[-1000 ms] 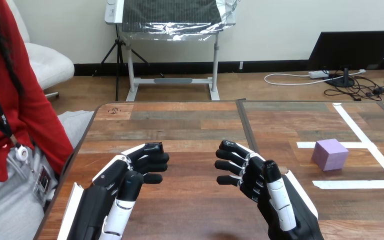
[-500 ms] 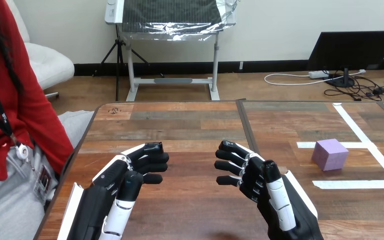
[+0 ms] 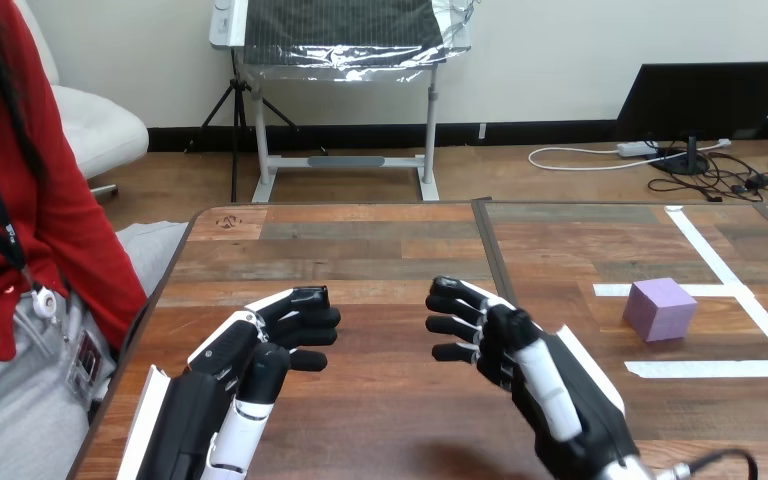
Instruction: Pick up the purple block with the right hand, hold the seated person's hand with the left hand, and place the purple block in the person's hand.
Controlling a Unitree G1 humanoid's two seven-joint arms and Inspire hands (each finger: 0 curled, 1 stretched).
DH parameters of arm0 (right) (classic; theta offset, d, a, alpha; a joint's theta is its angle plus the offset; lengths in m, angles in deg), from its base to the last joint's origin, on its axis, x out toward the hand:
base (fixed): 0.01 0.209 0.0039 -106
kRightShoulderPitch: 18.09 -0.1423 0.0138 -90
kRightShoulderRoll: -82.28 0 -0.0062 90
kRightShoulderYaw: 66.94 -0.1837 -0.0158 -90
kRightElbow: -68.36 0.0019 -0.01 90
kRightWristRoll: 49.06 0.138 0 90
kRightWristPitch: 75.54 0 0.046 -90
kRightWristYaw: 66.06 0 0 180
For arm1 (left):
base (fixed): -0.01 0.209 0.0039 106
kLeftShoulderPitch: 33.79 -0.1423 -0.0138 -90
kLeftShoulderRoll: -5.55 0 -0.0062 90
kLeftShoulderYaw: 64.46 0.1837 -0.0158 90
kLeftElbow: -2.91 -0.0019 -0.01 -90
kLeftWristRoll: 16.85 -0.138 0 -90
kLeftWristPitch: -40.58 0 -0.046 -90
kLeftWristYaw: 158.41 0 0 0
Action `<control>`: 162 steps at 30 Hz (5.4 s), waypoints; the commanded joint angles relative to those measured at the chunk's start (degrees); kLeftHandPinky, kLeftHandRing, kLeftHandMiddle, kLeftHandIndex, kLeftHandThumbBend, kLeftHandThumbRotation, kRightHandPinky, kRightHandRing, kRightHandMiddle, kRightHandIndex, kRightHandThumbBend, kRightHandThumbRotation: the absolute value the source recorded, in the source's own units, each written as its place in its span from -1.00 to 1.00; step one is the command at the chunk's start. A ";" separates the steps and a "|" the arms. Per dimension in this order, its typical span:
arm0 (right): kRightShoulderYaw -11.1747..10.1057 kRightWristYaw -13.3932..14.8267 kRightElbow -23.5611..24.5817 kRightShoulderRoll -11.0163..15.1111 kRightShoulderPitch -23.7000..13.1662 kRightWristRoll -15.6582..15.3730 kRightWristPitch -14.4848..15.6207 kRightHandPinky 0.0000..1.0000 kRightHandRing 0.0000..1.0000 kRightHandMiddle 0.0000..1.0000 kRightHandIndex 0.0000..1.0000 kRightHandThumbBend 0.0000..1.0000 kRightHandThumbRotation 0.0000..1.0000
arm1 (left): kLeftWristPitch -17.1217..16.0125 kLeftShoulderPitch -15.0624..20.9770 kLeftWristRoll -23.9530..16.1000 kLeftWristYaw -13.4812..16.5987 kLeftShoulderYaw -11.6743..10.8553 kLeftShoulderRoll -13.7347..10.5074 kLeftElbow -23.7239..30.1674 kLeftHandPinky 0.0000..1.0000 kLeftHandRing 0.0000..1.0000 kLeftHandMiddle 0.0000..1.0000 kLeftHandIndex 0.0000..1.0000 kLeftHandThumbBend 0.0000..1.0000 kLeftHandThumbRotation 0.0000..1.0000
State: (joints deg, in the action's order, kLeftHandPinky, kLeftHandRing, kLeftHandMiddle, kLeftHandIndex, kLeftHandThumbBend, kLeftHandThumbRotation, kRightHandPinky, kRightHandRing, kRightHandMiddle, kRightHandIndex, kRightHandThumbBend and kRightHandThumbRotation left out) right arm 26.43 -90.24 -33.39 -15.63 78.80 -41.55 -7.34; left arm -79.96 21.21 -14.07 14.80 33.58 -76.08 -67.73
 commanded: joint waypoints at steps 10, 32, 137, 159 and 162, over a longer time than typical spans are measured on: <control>-2.38 4.37 -17.50 5.34 -22.65 -7.33 -5.05 0.53 0.68 0.72 0.72 0.47 1.00 | -0.65 3.88 0.37 0.07 -0.86 0.92 -0.35 0.32 0.44 0.44 0.45 0.12 0.86; -2.39 11.44 -37.88 12.19 -44.27 -13.83 -6.31 0.61 0.76 0.79 0.77 0.22 1.00 | -0.95 2.99 0.10 0.54 -1.41 0.75 -0.08 0.28 0.42 0.42 0.43 0.12 0.81; 15.16 20.92 -65.79 23.76 -59.75 -41.31 16.69 0.85 0.96 0.98 0.94 0.56 1.00 | -1.65 4.17 -0.29 -0.78 -2.59 0.24 -0.18 0.20 0.33 0.37 0.44 -0.11 0.70; 15.05 19.71 -65.70 22.87 -56.82 -40.51 13.56 0.51 0.74 0.77 0.74 0.35 1.00 | -0.05 4.13 -0.74 -0.86 -2.73 -0.13 0.90 0.17 0.31 0.36 0.44 -0.16 0.67; 14.78 18.94 -65.75 22.81 -56.66 -40.14 13.25 0.49 0.71 0.75 0.71 0.33 0.99 | 0.05 4.18 -0.79 -0.85 -2.76 -0.12 0.96 0.17 0.30 0.35 0.44 -0.16 0.66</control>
State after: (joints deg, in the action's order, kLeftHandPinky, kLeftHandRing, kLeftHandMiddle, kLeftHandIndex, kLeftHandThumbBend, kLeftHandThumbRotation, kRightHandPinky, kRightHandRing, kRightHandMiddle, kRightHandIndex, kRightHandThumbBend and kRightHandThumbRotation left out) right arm 41.64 -70.93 -99.54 7.95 23.71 -82.66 7.48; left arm -80.04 22.58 -15.00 14.03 31.30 -76.50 -68.71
